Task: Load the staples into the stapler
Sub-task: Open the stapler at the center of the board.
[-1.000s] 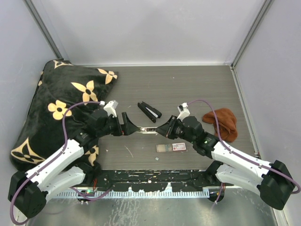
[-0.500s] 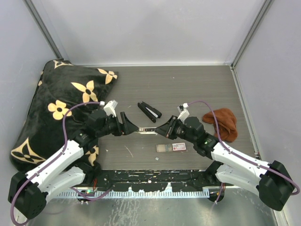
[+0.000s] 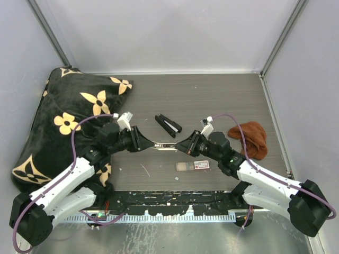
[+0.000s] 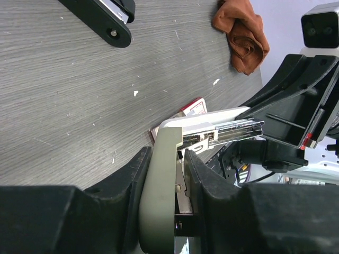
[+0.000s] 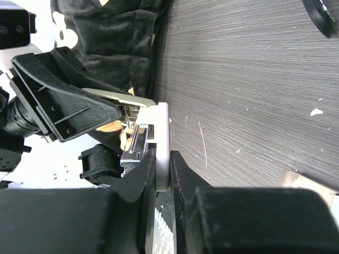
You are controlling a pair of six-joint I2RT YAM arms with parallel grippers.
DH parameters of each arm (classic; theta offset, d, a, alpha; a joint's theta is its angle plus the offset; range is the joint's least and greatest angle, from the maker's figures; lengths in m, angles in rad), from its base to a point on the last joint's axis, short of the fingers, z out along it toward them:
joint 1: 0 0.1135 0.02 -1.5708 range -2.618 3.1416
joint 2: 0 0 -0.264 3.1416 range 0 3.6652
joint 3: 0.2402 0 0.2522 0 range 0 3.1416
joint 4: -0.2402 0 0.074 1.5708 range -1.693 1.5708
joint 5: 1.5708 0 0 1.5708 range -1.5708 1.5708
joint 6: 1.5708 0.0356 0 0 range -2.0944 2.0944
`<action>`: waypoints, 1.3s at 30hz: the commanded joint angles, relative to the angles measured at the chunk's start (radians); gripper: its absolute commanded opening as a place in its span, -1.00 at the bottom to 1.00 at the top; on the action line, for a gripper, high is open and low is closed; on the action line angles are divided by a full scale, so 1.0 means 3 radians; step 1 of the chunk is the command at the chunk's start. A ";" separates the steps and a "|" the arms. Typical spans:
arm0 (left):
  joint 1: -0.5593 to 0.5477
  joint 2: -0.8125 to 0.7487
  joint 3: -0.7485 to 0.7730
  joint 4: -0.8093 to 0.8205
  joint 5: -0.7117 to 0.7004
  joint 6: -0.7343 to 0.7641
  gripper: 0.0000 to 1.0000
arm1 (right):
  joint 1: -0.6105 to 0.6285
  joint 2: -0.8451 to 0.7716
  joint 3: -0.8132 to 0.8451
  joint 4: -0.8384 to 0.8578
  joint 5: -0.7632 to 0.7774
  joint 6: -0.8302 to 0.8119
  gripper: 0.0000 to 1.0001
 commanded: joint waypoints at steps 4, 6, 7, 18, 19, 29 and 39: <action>0.0098 -0.0064 -0.0008 0.0041 0.0080 0.0041 -0.79 | -0.0046 0.0282 -0.0180 0.0603 -0.0042 0.0051 -0.91; 0.0111 -0.0068 -0.0002 -0.0017 0.0080 0.0077 -0.88 | -0.0049 0.0416 -0.0248 0.0771 -0.0089 0.0076 -0.82; 0.0121 -0.0064 0.0007 -0.0049 0.0077 0.0100 -0.91 | -0.0048 0.0498 -0.0275 0.0862 -0.0113 0.0082 -0.79; 0.0133 0.0221 0.0516 -0.1013 -0.0342 0.0773 -1.00 | -0.0049 0.0940 -0.0276 0.1400 -0.0490 0.0011 -0.13; 0.0133 0.0262 0.0565 -0.1083 -0.0364 0.0824 -0.99 | -0.0046 0.0946 -0.0258 0.1404 -0.0518 -0.0013 -0.08; 0.0133 0.0490 0.0781 -0.1324 -0.0620 0.1045 -1.00 | -0.0049 0.0816 -0.0306 0.1345 -0.0501 -0.0089 0.22; 0.0133 0.0577 0.0868 -0.1458 -0.0728 0.1195 -0.99 | -0.0068 0.0517 -0.0411 0.1330 -0.0449 -0.0111 0.37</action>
